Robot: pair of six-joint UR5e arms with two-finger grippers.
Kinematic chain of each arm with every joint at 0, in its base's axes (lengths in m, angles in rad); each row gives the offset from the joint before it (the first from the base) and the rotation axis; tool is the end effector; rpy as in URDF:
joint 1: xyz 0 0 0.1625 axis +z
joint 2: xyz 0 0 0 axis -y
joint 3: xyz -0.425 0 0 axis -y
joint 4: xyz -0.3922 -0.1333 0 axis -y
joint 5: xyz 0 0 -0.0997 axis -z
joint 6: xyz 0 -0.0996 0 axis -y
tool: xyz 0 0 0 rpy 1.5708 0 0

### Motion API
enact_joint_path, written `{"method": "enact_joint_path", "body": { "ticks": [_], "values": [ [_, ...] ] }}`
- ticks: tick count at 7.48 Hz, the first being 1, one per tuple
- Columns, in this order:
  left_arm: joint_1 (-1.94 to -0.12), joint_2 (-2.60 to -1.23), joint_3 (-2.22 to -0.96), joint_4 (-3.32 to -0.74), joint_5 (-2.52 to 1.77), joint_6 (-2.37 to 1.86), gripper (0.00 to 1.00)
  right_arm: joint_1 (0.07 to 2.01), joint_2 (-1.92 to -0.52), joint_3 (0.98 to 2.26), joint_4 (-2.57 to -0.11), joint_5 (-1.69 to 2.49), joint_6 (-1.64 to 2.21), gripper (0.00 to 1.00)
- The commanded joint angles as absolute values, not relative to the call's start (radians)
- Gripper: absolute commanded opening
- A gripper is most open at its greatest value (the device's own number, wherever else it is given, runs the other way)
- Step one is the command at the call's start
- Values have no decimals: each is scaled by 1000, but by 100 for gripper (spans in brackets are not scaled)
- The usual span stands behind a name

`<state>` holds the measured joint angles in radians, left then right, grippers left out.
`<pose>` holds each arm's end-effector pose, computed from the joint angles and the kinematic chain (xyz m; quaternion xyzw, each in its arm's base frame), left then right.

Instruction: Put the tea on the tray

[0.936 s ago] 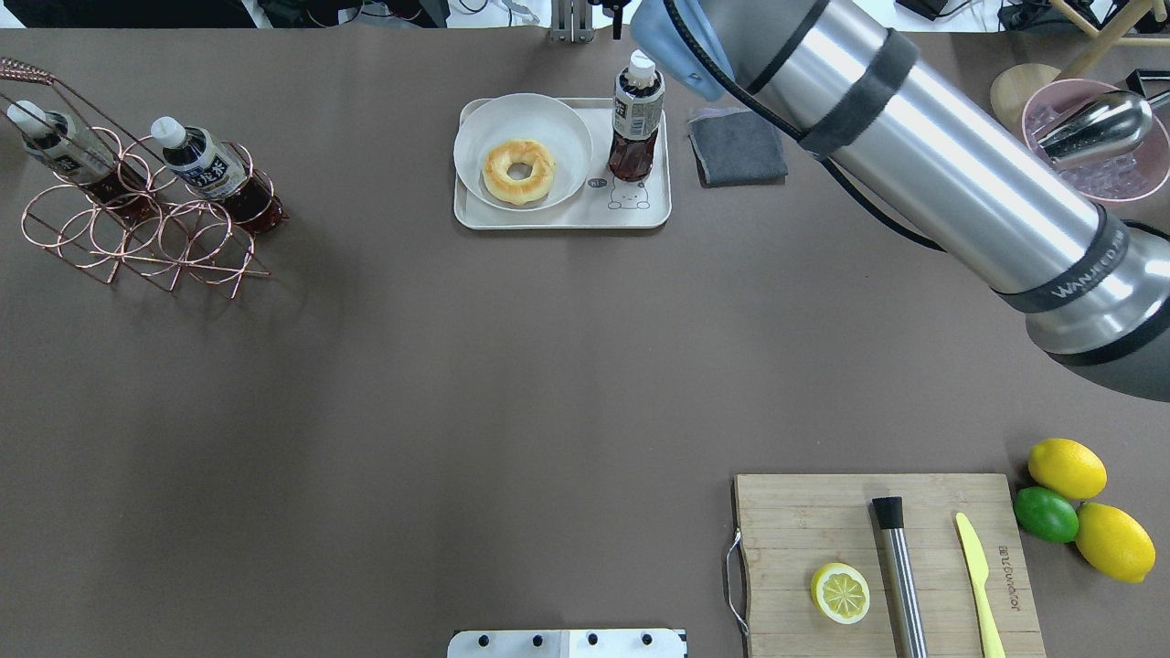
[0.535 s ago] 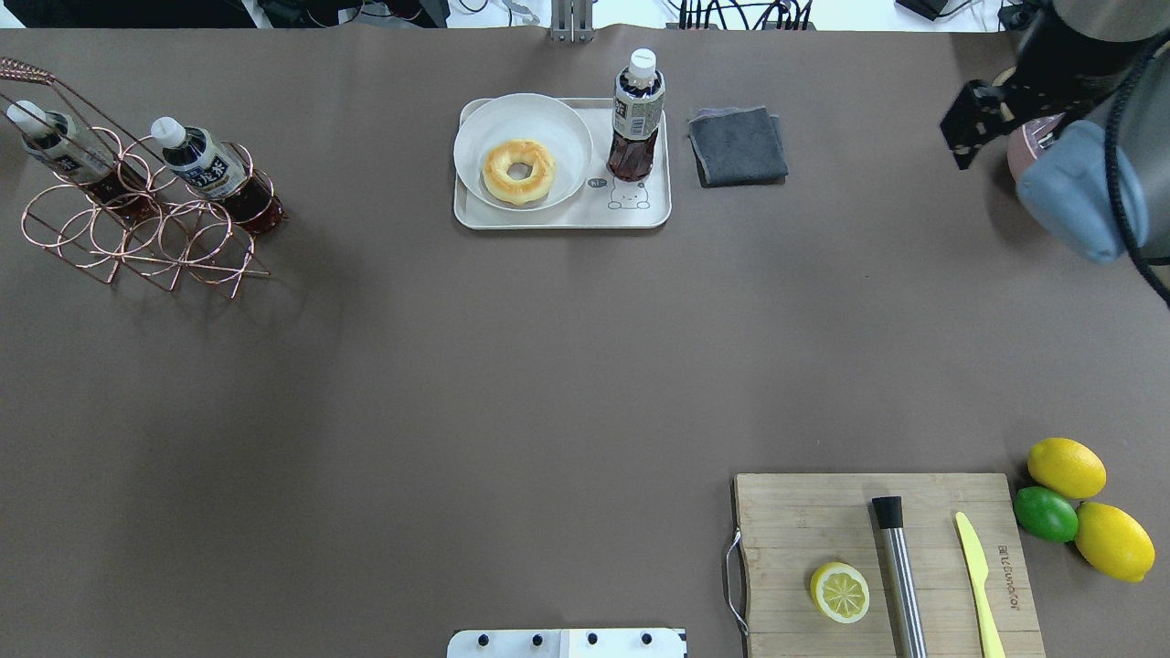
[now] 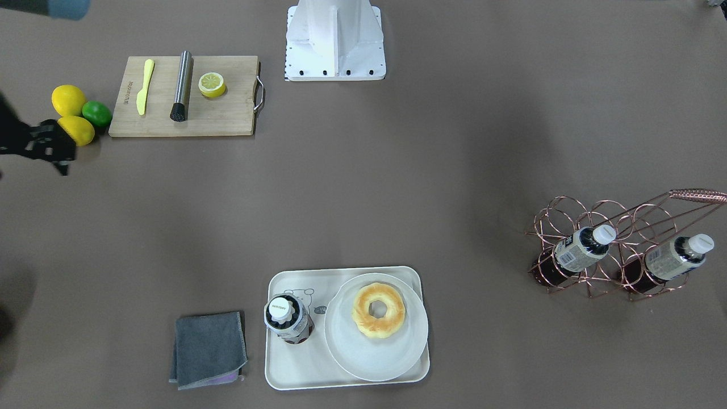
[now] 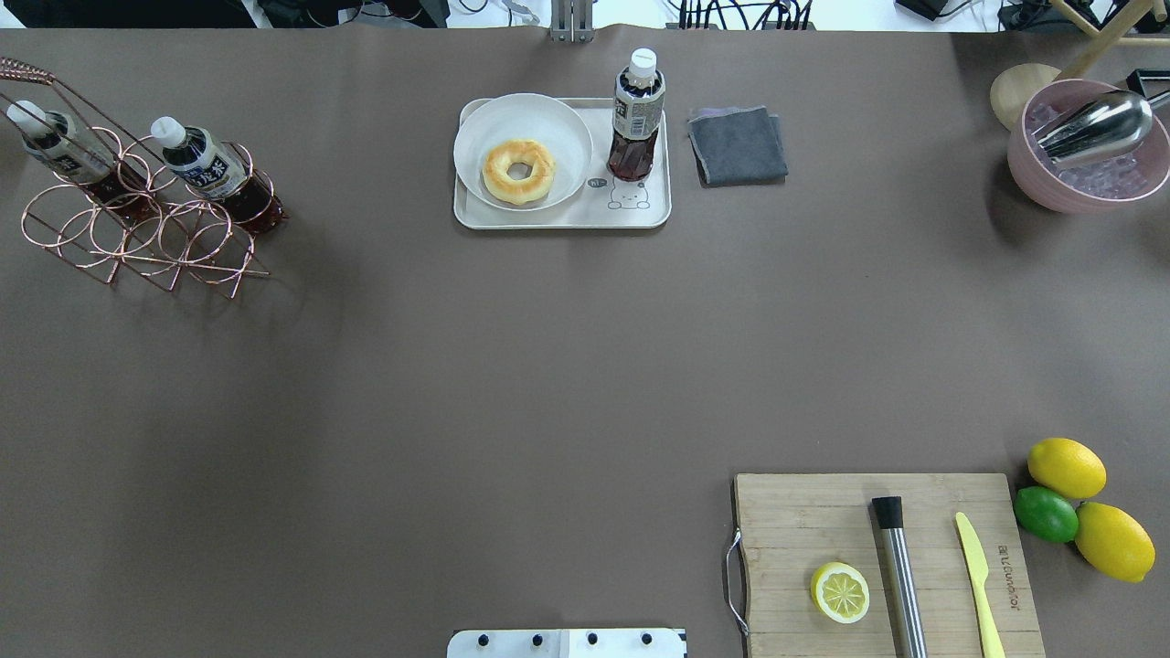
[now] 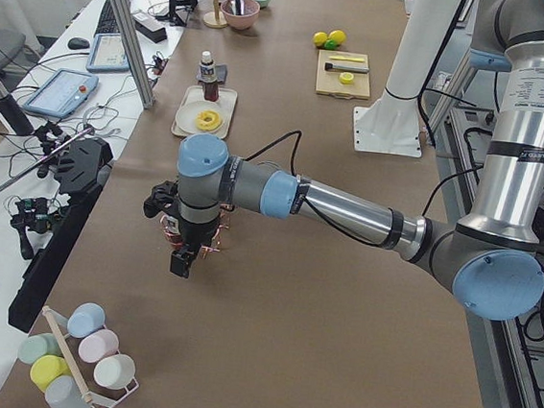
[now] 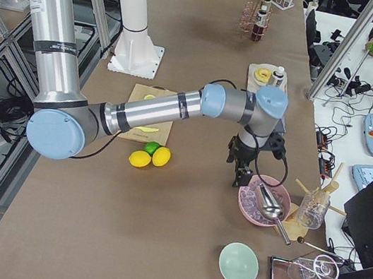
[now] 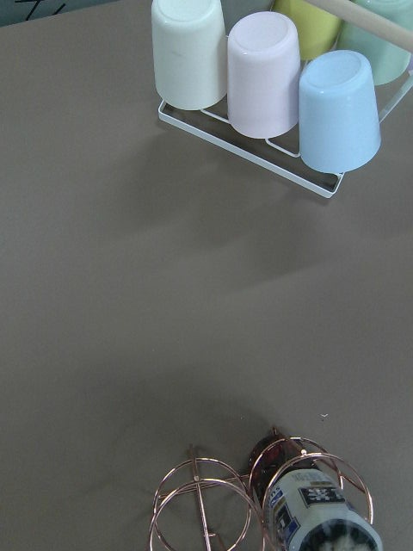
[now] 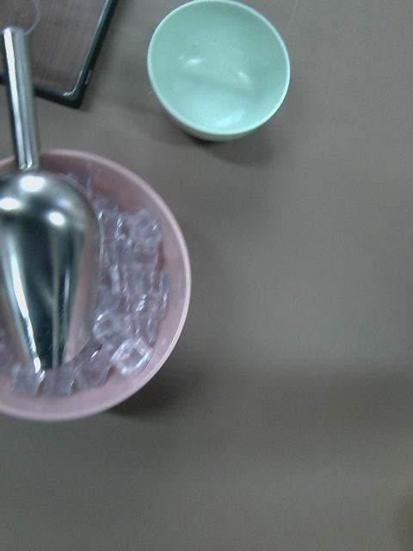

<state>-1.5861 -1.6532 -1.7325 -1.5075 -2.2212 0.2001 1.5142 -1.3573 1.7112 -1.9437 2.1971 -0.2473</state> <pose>-0.0811 -0.5267 0.5513 0.1193 0.3072 0.1158 0.9370 0.0433 -0.5594 0.5245 0.0203 -0.3075 -0.1411 0.9408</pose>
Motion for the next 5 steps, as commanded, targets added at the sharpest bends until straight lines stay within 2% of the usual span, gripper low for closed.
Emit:
{"method": "enact_joint_path", "body": {
  "ticks": [1,5],
  "values": [
    [-1588,-1640,-1724,-1505,-2221,201,98,1679,-1412,1549,-1911,2227,-463,100],
    [-1623,-1525,-1724,-1505,-2221,204,98,1700,-1421,1554,-1913,2261,-410,100]
  ]
}}
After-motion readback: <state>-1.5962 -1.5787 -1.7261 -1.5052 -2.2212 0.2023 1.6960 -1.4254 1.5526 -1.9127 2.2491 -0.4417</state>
